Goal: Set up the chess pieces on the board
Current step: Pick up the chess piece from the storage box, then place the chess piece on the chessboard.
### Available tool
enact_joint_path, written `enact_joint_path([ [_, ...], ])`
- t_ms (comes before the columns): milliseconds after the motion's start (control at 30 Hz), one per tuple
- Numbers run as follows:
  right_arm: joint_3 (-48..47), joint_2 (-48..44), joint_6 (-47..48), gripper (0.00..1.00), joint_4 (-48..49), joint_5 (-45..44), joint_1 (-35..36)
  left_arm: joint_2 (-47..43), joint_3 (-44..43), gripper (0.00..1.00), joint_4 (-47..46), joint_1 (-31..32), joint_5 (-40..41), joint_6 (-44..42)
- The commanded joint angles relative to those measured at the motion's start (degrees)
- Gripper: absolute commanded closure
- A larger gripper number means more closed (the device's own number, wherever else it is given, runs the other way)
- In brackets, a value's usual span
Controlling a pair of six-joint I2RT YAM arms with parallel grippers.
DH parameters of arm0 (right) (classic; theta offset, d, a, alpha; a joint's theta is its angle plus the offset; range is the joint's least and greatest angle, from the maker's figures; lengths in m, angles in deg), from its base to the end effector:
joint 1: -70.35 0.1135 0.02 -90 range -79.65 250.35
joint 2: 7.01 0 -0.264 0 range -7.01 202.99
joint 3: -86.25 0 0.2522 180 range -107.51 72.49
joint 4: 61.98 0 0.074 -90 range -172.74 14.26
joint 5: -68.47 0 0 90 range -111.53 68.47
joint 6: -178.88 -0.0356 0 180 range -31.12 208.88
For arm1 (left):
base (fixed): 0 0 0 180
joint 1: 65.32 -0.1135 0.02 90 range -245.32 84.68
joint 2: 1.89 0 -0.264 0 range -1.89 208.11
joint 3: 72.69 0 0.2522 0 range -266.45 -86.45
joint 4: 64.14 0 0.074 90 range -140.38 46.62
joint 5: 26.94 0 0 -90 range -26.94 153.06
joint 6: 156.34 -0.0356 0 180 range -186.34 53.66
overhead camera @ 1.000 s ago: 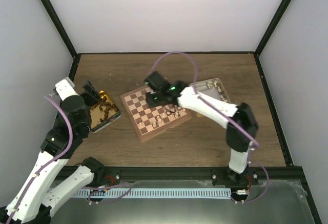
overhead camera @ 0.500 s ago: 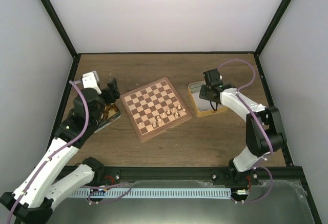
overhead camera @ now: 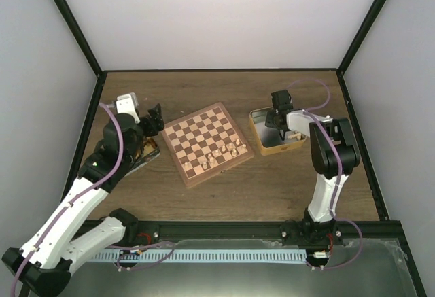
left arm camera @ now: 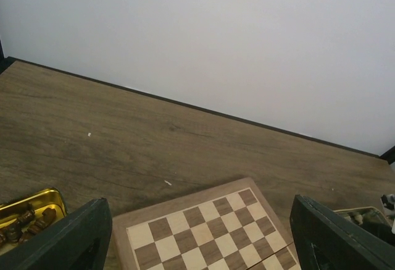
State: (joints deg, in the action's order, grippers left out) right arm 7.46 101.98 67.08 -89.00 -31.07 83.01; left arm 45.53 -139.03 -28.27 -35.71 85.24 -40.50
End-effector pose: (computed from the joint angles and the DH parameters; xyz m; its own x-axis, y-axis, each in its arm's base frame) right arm 0.3749 0.0782 0.1445 -0.8094 0.1935 -0.5544 0.1853 0.9801 0.0717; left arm 0.1651 -0.0784 0.3585 -0.2907 -0.2990 -0.9089 0.0187 0.9479 -0.3179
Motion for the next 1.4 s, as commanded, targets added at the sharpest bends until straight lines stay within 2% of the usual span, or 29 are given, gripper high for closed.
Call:
enact_joint_path([
  [0,-4.47,2.43,3.30,0.61,2.36,0.76,-2.51,0.62,-0.12,0.19,-0.84,-0.16,-0.53,0.60],
  [167,-8.13,7.03,5.18,0.62,0.49,4.09,-3.87,1.13,-0.16,0.19,-1.18,-0.16,-0.84,0.78],
  [367,-10.01,9.54,5.93,0.75,-0.90,3.56,-3.97,2.43,-0.37,0.19,-0.26,-0.17,-0.59,0.77],
  [467,-10.47,9.79,6.12,0.86,-2.31,2.85,-4.02,2.68,-0.35,0.19,0.01,-0.16,-0.90,0.95],
  [567,-9.83,8.93,5.76,0.92,-3.32,2.16,-3.97,2.67,-0.27,0.19,-0.09,-0.16,-0.99,0.99],
  [800,-5.27,1.44,4.92,0.95,-5.37,6.89,-3.85,3.07,0.68,0.18,-1.48,-0.16,-4.65,2.26],
  [1000,0.72,-9.96,4.47,0.94,-3.14,17.23,-3.52,4.38,3.05,0.18,-4.83,-0.16,-13.04,5.49],
  [1167,4.91,-18.27,5.50,0.93,0.85,29.95,-1.38,7.24,4.14,0.17,-9.95,-0.16,-26.96,9.01],
  [1367,11.48,-26.27,6.46,0.93,12.39,49.44,3.64,13.87,1.90,0.13,-14.11,-0.16,-43.38,13.81],
])
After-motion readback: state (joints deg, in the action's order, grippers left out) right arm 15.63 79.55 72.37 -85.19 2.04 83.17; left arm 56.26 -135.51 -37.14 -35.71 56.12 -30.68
